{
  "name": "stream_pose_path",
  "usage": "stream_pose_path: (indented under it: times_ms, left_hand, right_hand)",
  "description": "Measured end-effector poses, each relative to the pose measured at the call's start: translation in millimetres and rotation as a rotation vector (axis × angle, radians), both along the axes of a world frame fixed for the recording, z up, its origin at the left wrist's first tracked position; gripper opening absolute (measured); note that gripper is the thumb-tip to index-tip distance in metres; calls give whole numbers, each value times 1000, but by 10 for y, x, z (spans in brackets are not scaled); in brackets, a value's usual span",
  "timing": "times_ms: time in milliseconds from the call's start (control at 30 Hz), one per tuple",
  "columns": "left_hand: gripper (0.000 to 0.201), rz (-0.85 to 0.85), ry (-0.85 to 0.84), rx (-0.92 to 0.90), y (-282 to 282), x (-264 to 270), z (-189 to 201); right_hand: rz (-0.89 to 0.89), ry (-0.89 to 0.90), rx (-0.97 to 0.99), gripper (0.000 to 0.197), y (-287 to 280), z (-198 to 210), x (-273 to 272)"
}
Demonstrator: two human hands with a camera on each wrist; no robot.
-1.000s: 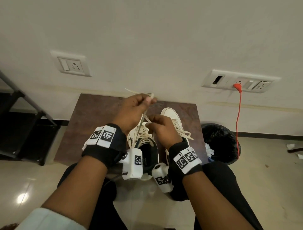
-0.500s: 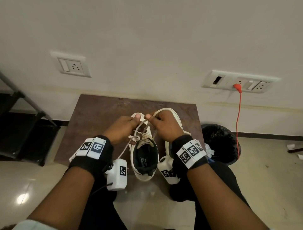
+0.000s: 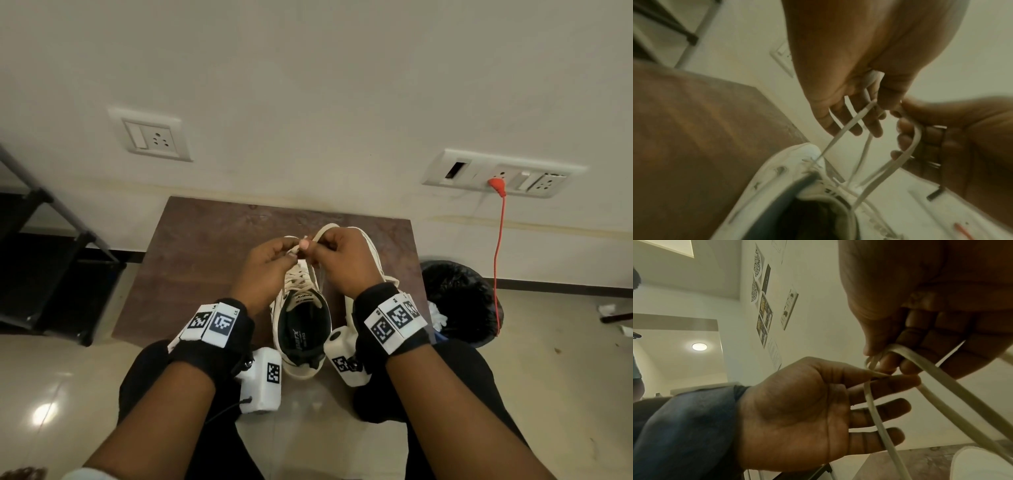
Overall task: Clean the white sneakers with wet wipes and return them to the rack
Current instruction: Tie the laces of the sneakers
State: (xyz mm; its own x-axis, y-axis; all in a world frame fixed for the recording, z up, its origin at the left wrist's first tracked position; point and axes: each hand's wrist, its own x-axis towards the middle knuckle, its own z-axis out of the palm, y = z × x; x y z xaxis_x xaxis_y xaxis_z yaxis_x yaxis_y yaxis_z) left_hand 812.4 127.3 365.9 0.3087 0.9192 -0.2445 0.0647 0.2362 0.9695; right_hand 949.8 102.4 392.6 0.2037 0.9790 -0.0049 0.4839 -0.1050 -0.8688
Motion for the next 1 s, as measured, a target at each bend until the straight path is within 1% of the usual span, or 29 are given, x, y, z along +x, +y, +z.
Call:
stream_pose_path:
  times_ms: [100, 133, 167, 233, 300, 367, 433, 500, 567, 600, 633, 700, 733, 767, 800, 833, 867, 900, 933, 967, 1000]
  left_hand:
    - [24, 166, -337, -177, 15, -4, 71]
    - [22, 219, -430, -207, 32, -19, 74]
    - [20, 273, -511, -222, 46, -36, 81]
    - [19, 398, -618, -237, 87, -73, 71]
    - [24, 541, -607, -265, 134, -154, 9]
    - [29, 676, -522, -298, 172, -344, -134]
    - [33, 784, -403, -336, 182, -582, -341]
    - [33, 831, -249, -376, 166, -794, -570]
    - [25, 783, -127, -465, 113, -900, -756]
    - [20, 721, -67, -508, 85, -914, -828]
    - [19, 656, 29, -526, 63, -914, -895]
    - [33, 569, 347, -486, 46, -891, -987]
    - [36, 556, 486, -441, 38, -843, -956]
    - [34, 544, 551, -368, 31, -770, -903]
    - [30, 502, 569, -263, 24, -690, -847]
    - [28, 421, 571, -141, 9, -603, -795]
    - [30, 306, 584, -32, -14, -505, -733]
    - [35, 170, 590, 58, -43, -422, -687]
    - [38, 30, 611, 114, -69, -343, -643]
    - [39, -98, 670, 156, -80, -276, -611]
    - [38, -210, 775, 184, -87, -224, -577]
  right_hand:
    - [-13, 14, -28, 27, -9, 56, -29]
    - [-19, 12, -27, 28, -2, 53, -41]
    - [-31, 13, -26, 29, 6, 41, -45]
    - [-93, 34, -36, 32, 46, -65, -30]
    - [-171, 39, -48, 32, 71, -236, 43]
    - [-257, -16, -91, 36, 21, -392, 183]
    - [-361, -10, -193, 34, -87, -559, 390]
    - [-418, 14, -316, 30, -210, -688, 570]
    - [-383, -103, -406, 32, -312, -702, 648]
    - [-352, -189, -432, 34, -335, -664, 655]
    - [-332, -282, -433, 39, -337, -615, 645]
    - [-338, -454, -373, 52, -330, -464, 611]
    - [-343, -523, -315, 56, -323, -342, 590]
    - [-309, -559, -273, 54, -298, -259, 563]
    - [-230, -563, -254, 47, -267, -192, 525]
    - [-127, -520, -242, 32, -238, -140, 462]
    - [-16, -460, -257, 14, -208, -148, 398]
    - [85, -407, -274, 16, -179, -180, 338]
    - [179, -380, -325, 26, -157, -258, 291]
    - [268, -394, -392, 31, -146, -336, 249]
    - [334, -445, -451, 30, -156, -409, 220]
